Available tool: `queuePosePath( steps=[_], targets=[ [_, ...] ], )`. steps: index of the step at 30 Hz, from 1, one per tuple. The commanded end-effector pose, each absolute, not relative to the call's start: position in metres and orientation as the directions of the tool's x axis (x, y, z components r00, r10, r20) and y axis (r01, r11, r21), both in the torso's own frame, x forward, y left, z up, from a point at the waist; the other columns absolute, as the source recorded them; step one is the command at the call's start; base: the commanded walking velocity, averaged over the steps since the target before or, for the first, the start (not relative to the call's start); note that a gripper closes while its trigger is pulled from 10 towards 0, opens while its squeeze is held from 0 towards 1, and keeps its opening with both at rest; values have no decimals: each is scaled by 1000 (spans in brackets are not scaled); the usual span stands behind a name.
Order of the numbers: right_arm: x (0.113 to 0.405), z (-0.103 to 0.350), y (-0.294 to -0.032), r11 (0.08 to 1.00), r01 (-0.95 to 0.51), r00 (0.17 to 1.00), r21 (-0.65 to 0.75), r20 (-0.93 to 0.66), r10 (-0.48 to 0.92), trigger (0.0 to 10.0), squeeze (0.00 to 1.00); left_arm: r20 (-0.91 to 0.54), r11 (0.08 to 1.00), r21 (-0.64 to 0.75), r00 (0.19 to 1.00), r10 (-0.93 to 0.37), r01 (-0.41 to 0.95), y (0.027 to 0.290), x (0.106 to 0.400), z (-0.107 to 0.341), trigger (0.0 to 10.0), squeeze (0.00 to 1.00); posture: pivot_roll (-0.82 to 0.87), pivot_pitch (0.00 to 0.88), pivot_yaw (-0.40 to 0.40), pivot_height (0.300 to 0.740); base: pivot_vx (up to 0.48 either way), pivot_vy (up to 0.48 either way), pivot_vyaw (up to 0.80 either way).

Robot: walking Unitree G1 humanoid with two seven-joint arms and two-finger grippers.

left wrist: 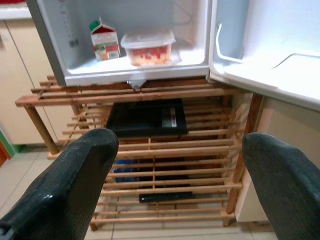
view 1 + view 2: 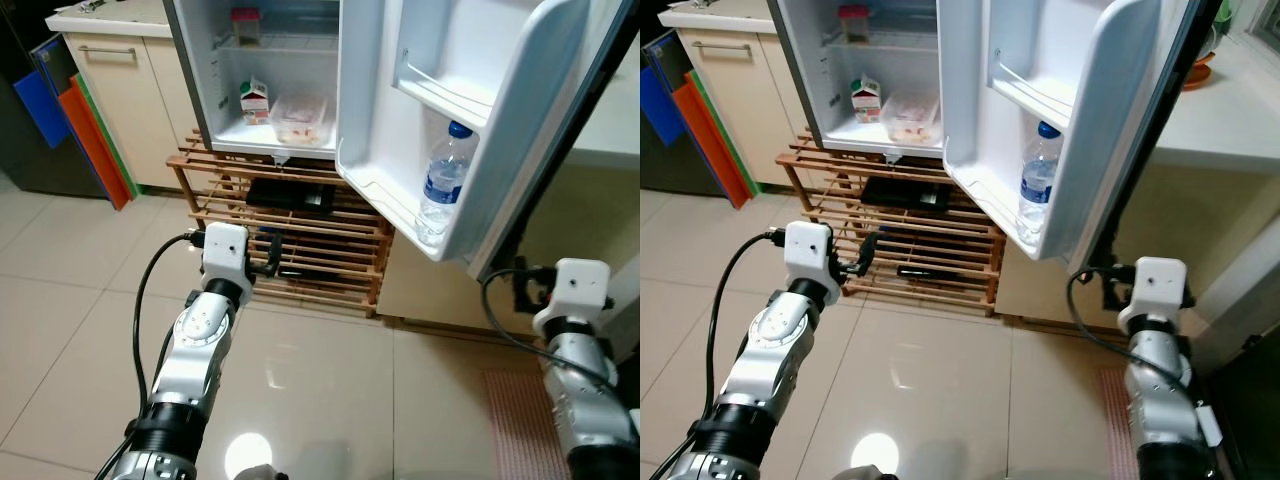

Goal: Restocking fridge

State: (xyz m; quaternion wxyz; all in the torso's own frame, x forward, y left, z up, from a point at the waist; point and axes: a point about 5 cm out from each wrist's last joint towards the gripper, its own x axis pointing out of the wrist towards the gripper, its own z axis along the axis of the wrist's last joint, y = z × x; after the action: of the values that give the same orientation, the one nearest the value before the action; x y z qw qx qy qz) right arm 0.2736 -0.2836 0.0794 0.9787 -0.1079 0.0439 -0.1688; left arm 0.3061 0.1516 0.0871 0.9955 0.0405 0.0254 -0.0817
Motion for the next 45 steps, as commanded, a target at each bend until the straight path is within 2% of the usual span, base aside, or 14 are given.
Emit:
queuePosePath(
  steps=[1,4,9,16,18,23,29,31,35,36,39,42,44,45],
  targets=[
    [275,77,-289,913,338,930,-230,-64,-361,10000,0,-48,980,93,984,-169,173,153,306,91,10000,0,58,54,34,740,0,0,0],
    [290,85,-310,868,397,897,-298,-73,-435,10000,0,-61,982,100,986,-158,163,157,300,87,10000,0,78,68,30,740,0,0,0],
    [304,97,-330,822,448,860,-352,-82,-504,10000,0,-71,982,106,987,-146,153,158,293,84,10000,0,99,88,26,740,0,0,0],
    [313,106,-333,818,470,849,-331,-85,-522,10000,0,-131,973,181,984,-118,141,167,285,65,10000,0,109,97,24,740,0,0,0],
    [325,117,-329,826,474,857,-306,-57,-513,10000,0,-226,965,218,970,-94,145,180,274,42,10000,0,108,103,19,740,0,0,0],
    [332,124,-323,839,466,868,-282,-39,-495,10000,0,-274,959,235,958,-89,156,183,268,30,10000,0,109,107,15,740,0,0,0],
    [350,130,-292,895,403,911,-192,-6,-411,10000,0,-317,959,239,946,-73,154,180,268,18,10000,0,97,87,13,740,0,0,0],
    [350,130,-292,895,403,911,-192,-6,-411,10000,0,-317,959,239,946,-73,154,180,268,18,10000,0,97,87,13,740,0,0,0],
    [362,137,-265,939,331,944,-98,19,-331,10000,0,-317,958,234,945,-86,165,174,271,16,10000,0,86,88,2,740,0,0,0],
    [362,137,-265,939,331,944,-98,19,-331,10000,0,-317,958,234,945,-86,165,174,271,16,10000,0,86,88,2,740,0,0,0],
    [371,145,-230,977,215,974,6,68,-215,10000,0,-315,959,228,945,-90,167,170,270,13,10000,0,82,85,-6,740,0,0,0],
    [372,148,-216,985,167,982,35,85,-170,10000,0,-315,960,225,945,-90,166,170,270,13,10000,0,79,84,-8,740,0,0,0],
    [369,151,-183,994,46,993,101,102,-57,10000,0,-315,961,222,944,-92,168,169,270,12,10000,0,76,84,-15,740,0,0,0],
    [369,151,-183,994,46,993,101,102,-57,10000,0,-315,961,222,944,-92,168,169,270,12,10000,0,76,84,-15,740,0,0,0]
  ],
)
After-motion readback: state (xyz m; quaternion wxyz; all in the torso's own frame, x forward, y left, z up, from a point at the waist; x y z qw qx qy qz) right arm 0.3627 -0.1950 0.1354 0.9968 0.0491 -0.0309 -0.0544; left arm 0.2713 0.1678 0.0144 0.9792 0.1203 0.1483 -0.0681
